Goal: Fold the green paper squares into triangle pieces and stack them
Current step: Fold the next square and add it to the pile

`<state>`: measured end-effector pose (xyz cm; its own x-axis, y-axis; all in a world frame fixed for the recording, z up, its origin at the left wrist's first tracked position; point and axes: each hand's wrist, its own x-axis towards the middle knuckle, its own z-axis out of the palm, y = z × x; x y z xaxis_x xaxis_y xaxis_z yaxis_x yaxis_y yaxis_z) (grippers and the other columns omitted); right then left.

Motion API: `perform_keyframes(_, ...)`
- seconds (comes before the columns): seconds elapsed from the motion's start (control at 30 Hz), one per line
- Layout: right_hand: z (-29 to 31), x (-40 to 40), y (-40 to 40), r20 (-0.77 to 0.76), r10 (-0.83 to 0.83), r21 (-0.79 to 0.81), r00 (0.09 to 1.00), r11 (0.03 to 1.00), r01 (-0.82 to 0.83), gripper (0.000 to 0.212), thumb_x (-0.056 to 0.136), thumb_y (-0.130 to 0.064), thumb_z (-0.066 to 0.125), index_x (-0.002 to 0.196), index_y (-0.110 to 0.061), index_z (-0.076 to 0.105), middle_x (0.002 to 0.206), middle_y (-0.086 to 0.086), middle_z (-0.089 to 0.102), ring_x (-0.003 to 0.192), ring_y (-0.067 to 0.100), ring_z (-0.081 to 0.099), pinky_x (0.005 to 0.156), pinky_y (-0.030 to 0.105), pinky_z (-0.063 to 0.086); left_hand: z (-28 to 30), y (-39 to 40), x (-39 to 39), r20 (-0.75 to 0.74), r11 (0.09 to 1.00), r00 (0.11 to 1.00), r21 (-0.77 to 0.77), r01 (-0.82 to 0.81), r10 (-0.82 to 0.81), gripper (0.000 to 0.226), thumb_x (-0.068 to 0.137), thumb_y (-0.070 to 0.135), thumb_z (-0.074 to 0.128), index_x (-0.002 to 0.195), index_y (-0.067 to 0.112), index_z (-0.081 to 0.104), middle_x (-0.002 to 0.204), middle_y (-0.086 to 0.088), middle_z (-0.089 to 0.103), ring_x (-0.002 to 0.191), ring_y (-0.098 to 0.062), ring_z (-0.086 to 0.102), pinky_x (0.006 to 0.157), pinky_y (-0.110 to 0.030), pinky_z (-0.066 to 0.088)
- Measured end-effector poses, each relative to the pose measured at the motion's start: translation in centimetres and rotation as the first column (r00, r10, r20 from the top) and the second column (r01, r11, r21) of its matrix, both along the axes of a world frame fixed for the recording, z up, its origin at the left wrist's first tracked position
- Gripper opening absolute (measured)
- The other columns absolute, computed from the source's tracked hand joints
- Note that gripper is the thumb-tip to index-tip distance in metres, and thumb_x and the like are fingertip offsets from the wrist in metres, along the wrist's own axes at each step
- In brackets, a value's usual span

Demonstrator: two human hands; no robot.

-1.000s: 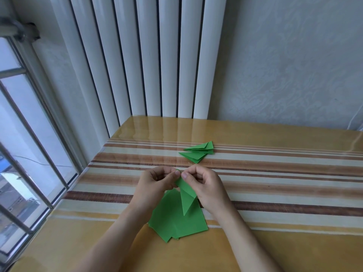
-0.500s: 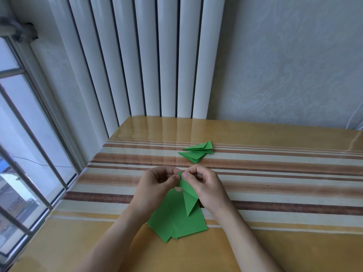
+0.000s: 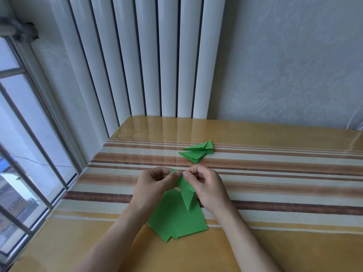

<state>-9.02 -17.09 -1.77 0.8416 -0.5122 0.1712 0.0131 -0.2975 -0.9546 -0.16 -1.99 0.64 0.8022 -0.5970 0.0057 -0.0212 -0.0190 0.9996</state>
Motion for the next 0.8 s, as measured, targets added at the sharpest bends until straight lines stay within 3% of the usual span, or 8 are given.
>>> perform_keyframes(0.17, 0.05, -0.05, 0.13, -0.011, 0.012, 0.012, 1.0, 1.0, -0.012, 0.013, 0.1, -0.027, 0.069, 0.091, -0.02, 0.075, 0.087, 0.004, 0.074, 0.088, 0.029, 0.068, 0.079, 0.045, 0.056, -0.06, 0.12, 0.19, 0.025, 1.0, 0.999, 0.015, -0.02, 0.02, 0.016, 0.092, 0.023, 0.077, 0.087, 0.007, 0.079, 0.083, -0.016, 0.077, 0.073, -0.015, 0.068, 0.078, -0.034, 0.056)
perform_keyframes(0.3, 0.04, -0.03, 0.02, -0.03, 0.004, 0.05, 1.0, 0.999, -0.002, 0.015, 0.102, -0.026, 0.066, 0.094, -0.017, 0.075, 0.085, 0.006, 0.074, 0.073, 0.017, 0.067, 0.064, 0.033, 0.057, 0.27, 0.14, 0.36, -0.025, 0.995, 0.995, -0.027, -0.1, 0.099, 0.018, 0.092, 0.017, 0.076, 0.078, 0.007, 0.072, 0.074, -0.012, 0.072, 0.063, -0.008, 0.062, 0.055, -0.013, 0.048)
perform_keyframes(0.4, -0.27, 0.15, -0.13, -0.053, -0.006, 0.033, 0.999, 0.999, 0.008, 0.016, 0.104, -0.026, 0.064, 0.095, -0.017, 0.074, 0.081, 0.002, 0.074, 0.065, 0.012, 0.064, 0.064, 0.032, 0.056, 0.28, 0.07, 0.36, -0.053, 0.99, 0.989, -0.023, -0.142, 0.14, 0.023, 0.093, 0.016, 0.075, 0.072, 0.012, 0.068, 0.071, -0.006, 0.069, 0.053, -0.001, 0.057, 0.043, -0.009, 0.039)
perform_keyframes(0.6, -0.18, -0.04, -0.08, -0.067, -0.063, -0.013, 0.996, 0.998, 0.063, 0.013, 0.104, -0.026, 0.062, 0.095, -0.022, 0.071, 0.076, -0.002, 0.072, 0.059, 0.003, 0.061, 0.063, 0.029, 0.054, 0.16, -0.01, 0.24, -0.047, 0.987, 0.987, -0.03, -0.156, 0.154, 0.018, 0.094, 0.016, 0.074, 0.077, 0.009, 0.073, 0.069, -0.003, 0.072, 0.055, -0.002, 0.062, 0.044, -0.01, 0.042)
perform_keyframes(0.7, -0.2, -0.05, -0.08, -0.065, -0.078, -0.032, 0.995, 0.997, 0.076, 0.012, 0.104, -0.028, 0.063, 0.094, -0.024, 0.07, 0.078, 0.003, 0.074, 0.06, 0.006, 0.064, 0.066, 0.039, 0.056, 0.02, 0.04, 0.26, -0.039, 0.989, 0.99, -0.04, -0.14, 0.139, 0.012, 0.092, 0.013, 0.075, 0.09, 0.001, 0.077, 0.076, -0.008, 0.078, 0.064, -0.008, 0.07, 0.057, -0.013, 0.053)
perform_keyframes(0.8, -0.16, -0.12, -0.21, -0.045, -0.079, -0.001, 0.996, 0.997, 0.08, 0.012, 0.102, -0.026, 0.066, 0.094, -0.02, 0.071, 0.08, 0.004, 0.074, 0.06, 0.007, 0.065, 0.062, 0.031, 0.055, -0.21, 0.12, 0.58, -0.047, 0.991, 0.991, -0.044, -0.13, 0.128, 0.011, 0.091, 0.01, 0.075, 0.095, 0.0, 0.076, 0.084, -0.014, 0.079, 0.068, -0.012, 0.074, 0.064, -0.016, 0.057)
